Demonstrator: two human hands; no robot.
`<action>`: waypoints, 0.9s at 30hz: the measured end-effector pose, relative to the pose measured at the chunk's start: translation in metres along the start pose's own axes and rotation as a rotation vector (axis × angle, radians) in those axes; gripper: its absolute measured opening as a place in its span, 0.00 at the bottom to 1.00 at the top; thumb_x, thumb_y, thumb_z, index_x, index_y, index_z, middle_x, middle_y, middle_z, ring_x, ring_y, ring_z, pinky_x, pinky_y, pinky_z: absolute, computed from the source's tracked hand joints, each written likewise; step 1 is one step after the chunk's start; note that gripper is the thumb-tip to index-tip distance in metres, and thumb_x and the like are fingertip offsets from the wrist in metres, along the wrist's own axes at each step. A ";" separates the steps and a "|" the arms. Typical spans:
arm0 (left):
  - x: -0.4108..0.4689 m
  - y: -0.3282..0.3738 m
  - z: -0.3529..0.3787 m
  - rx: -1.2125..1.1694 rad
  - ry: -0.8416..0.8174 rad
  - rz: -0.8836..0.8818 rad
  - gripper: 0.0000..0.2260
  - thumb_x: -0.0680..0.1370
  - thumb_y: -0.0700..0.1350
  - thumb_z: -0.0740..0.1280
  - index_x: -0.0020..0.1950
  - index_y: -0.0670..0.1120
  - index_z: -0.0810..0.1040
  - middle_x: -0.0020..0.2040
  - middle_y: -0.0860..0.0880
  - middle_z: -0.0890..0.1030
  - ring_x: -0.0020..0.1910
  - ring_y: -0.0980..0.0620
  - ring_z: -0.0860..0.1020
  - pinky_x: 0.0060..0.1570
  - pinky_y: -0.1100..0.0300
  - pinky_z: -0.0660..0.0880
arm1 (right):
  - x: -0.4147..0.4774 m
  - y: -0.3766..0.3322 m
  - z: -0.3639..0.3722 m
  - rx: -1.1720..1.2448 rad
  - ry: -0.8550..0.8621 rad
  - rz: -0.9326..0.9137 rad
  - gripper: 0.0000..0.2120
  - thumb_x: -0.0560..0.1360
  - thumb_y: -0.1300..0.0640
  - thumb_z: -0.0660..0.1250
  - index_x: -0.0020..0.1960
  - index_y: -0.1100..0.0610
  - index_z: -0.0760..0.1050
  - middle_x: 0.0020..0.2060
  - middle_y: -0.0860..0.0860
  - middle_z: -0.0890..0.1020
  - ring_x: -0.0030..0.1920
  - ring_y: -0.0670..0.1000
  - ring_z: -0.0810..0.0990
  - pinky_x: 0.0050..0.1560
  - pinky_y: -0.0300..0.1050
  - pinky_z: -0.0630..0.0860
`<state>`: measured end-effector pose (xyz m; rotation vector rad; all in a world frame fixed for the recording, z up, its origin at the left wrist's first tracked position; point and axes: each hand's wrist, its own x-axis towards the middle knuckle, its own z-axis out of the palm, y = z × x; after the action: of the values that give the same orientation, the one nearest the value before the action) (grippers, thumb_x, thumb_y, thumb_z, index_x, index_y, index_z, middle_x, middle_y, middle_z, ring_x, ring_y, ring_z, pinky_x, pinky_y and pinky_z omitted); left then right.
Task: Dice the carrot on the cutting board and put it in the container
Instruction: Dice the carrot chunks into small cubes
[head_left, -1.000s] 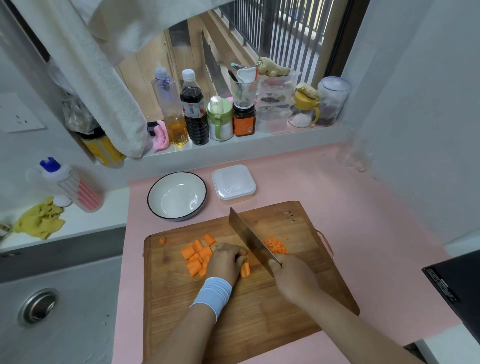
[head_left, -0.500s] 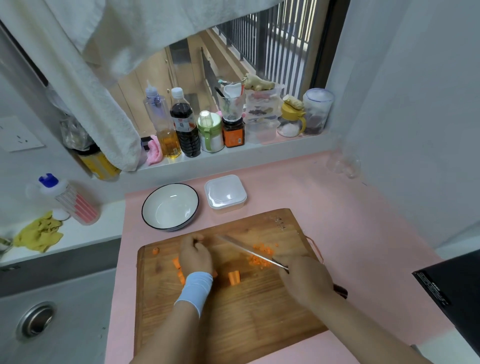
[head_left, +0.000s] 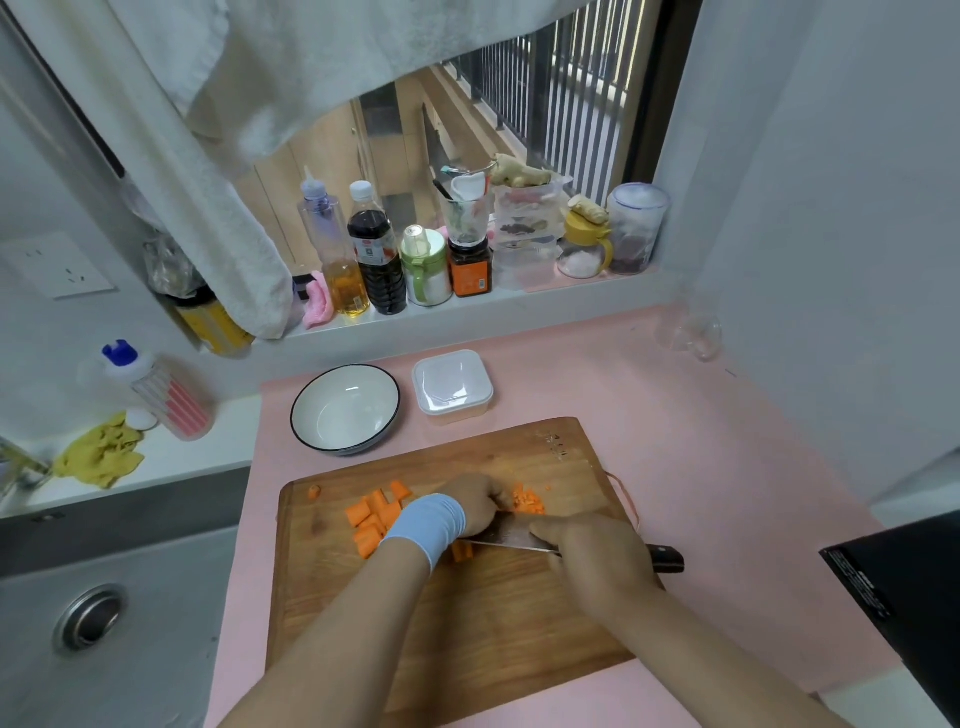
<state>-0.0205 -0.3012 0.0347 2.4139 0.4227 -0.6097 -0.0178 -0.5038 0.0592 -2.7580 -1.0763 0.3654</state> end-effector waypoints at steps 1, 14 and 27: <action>0.000 -0.001 0.001 -0.001 0.013 0.001 0.21 0.76 0.35 0.57 0.59 0.54 0.81 0.65 0.53 0.78 0.62 0.50 0.75 0.60 0.61 0.69 | 0.000 0.000 0.001 -0.006 -0.002 -0.005 0.07 0.76 0.59 0.61 0.47 0.49 0.74 0.37 0.46 0.79 0.38 0.48 0.78 0.37 0.45 0.76; -0.034 -0.066 -0.003 -0.575 0.897 -0.107 0.16 0.71 0.32 0.57 0.38 0.54 0.72 0.40 0.52 0.77 0.43 0.43 0.78 0.46 0.51 0.77 | 0.001 -0.018 0.002 0.264 -0.054 0.241 0.15 0.81 0.52 0.60 0.62 0.40 0.79 0.44 0.45 0.84 0.43 0.50 0.81 0.39 0.43 0.77; -0.030 -0.096 0.056 0.053 0.390 0.250 0.14 0.76 0.44 0.69 0.62 0.49 0.80 0.59 0.50 0.77 0.63 0.51 0.69 0.63 0.64 0.63 | 0.003 -0.056 0.018 0.486 -0.044 0.384 0.15 0.81 0.52 0.60 0.37 0.43 0.76 0.33 0.46 0.80 0.36 0.47 0.79 0.33 0.43 0.70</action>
<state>-0.1048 -0.2676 -0.0354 2.5842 0.2560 -0.0391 -0.0568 -0.4600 0.0547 -2.4967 -0.3807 0.6405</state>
